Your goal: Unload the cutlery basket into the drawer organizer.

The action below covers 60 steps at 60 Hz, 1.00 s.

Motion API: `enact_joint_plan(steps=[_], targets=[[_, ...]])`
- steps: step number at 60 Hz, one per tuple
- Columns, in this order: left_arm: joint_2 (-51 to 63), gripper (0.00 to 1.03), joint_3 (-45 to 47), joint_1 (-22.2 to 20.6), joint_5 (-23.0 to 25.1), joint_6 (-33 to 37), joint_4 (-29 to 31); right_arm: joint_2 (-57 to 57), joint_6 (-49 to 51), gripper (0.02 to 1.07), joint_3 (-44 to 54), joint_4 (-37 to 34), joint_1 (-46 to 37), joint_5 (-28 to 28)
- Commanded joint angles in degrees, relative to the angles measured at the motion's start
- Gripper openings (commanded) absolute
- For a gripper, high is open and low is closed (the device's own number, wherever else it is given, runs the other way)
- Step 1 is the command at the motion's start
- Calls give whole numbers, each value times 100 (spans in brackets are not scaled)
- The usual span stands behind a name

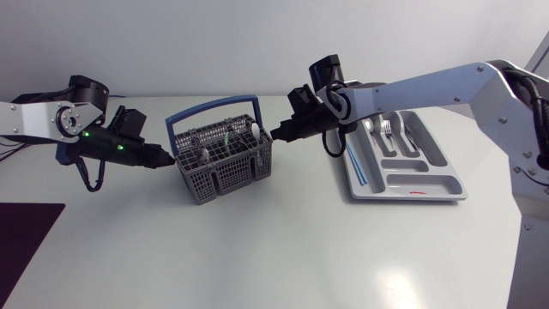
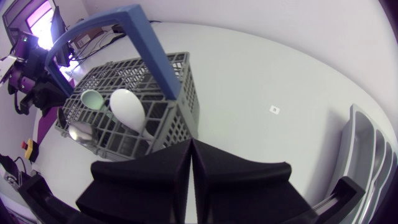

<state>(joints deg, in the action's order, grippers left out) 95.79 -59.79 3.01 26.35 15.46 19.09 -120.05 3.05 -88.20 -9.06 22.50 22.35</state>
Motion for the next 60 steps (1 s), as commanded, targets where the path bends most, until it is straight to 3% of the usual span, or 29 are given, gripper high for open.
enact_joint_plan(steps=[1, 23, 39, 60], targets=[[203, 22, -209, -98, 63, -26, -125, -142, -147, 8, -118, -70, 79, 138], [151, 22, -173, -380, 169, -105, -151, 737, -85, 8, 866, -272, 193, 833], [-218, 22, 143, -758, 397, -8, -143, 1774, -41, 8, 2035, -281, 483, 622], [-658, 22, 547, -1241, 433, 229, 24, 2838, 126, 8, 3310, -228, 264, 428]])
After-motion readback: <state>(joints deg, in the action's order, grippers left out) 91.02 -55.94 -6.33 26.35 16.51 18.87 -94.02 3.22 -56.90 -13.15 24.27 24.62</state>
